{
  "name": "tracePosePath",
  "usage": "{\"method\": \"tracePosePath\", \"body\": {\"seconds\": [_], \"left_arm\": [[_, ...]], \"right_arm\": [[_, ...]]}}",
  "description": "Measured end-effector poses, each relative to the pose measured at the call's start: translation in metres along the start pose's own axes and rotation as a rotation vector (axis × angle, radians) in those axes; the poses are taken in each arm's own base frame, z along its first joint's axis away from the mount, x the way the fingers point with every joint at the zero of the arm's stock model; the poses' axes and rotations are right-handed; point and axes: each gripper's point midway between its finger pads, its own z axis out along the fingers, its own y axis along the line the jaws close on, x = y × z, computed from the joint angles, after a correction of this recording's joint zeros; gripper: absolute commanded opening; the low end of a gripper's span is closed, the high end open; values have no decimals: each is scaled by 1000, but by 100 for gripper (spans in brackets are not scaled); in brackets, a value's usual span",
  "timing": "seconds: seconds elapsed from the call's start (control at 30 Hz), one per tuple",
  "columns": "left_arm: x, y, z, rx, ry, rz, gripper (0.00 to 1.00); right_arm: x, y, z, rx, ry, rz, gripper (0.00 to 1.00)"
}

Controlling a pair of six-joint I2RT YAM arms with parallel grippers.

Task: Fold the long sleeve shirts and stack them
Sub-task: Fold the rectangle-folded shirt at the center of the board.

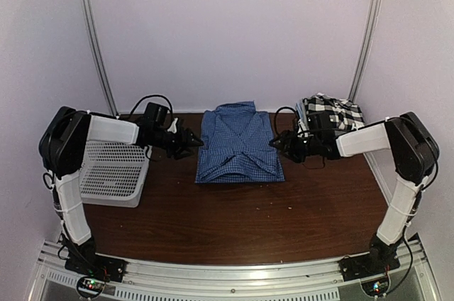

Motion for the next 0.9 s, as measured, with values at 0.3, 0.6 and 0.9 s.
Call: {"method": "tracePosePath", "body": {"seconds": [0.3, 0.6, 0.9], "left_arm": [[30, -15, -28, -17, 19, 115, 55], [90, -14, -9, -65, 140, 165, 53], [89, 2, -5, -126, 117, 166, 52]], "right_arm": [[16, 7, -25, 90, 52, -170, 55], [51, 13, -23, 119, 142, -255, 49], [66, -2, -14, 170, 178, -251, 50]]}}
